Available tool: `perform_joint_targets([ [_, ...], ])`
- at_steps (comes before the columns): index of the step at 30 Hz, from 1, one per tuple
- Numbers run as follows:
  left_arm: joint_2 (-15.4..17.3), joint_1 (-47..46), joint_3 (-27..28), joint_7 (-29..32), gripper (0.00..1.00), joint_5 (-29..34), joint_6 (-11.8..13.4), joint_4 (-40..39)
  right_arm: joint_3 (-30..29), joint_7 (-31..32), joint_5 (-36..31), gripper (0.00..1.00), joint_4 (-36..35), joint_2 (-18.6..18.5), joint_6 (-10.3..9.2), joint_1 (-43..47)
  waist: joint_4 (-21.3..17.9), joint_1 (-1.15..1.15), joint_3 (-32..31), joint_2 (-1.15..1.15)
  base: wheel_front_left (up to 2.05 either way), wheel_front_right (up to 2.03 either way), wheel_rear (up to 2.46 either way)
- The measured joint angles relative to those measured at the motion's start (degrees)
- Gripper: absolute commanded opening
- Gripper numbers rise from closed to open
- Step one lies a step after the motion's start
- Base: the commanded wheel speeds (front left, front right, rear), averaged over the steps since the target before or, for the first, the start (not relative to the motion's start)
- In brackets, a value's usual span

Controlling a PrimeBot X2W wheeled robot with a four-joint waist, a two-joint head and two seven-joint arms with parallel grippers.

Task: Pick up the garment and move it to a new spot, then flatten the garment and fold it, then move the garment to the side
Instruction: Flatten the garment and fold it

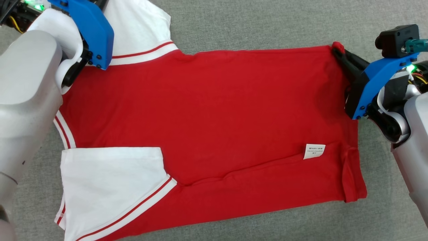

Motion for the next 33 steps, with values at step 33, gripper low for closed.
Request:
perform_joint_targets([
  [33, 7.1, 20.1, -2.5, -15.4, 0.0, -2.4, 11.1, -29.6, -6.0, -18.8, -6.0, 0.0, 6.6, 1.0, 0.0, 9.9, 7.2, -0.01, -10.6, 0.0, 0.0, 0.0, 0.0],
])
